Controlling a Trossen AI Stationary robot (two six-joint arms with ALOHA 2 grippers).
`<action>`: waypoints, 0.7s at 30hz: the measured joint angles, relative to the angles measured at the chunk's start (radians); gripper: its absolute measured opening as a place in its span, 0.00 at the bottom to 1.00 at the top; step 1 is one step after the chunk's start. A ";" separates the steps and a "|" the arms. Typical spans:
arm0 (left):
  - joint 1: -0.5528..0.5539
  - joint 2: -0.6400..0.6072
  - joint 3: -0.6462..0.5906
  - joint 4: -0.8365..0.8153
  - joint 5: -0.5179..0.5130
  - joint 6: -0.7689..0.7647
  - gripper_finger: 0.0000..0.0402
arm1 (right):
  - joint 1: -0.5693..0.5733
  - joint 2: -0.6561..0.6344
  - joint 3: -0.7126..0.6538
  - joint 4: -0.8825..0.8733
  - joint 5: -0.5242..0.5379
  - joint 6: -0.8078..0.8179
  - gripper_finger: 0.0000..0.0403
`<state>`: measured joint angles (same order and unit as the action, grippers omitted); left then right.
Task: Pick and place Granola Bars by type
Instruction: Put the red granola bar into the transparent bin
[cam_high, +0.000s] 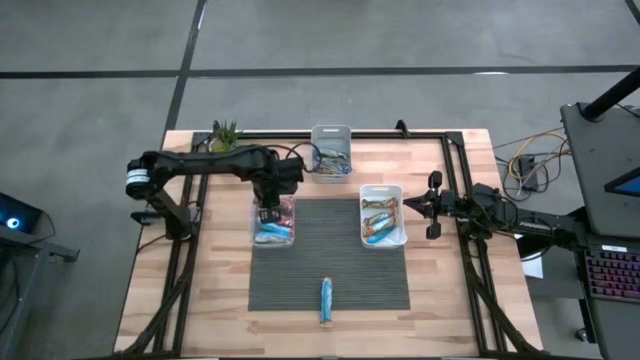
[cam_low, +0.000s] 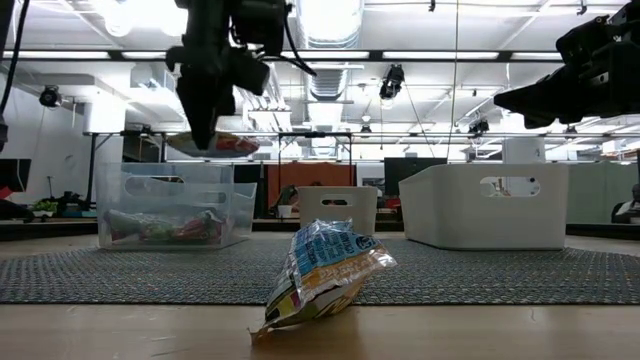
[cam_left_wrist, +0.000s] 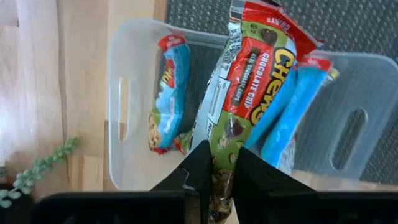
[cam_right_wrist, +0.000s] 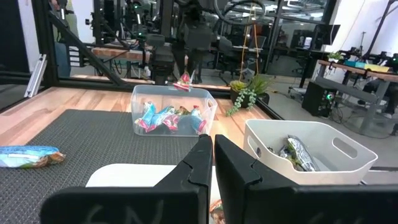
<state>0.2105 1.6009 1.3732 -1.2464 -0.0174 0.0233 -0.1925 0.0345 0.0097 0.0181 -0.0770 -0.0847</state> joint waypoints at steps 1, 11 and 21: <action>0.005 0.000 -0.011 0.016 0.001 -0.002 0.08 | 0.000 0.000 0.000 0.000 0.000 -0.002 0.02; 0.043 0.000 -0.137 0.134 0.068 -0.078 0.08 | 0.000 0.000 0.000 0.000 0.000 0.003 0.02; 0.050 0.000 -0.169 0.163 0.075 -0.088 0.08 | 0.000 0.000 0.000 0.000 0.000 -0.002 0.02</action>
<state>0.2605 1.6012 1.2041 -1.0831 0.0576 -0.0650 -0.1925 0.0345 0.0095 0.0181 -0.0772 -0.0865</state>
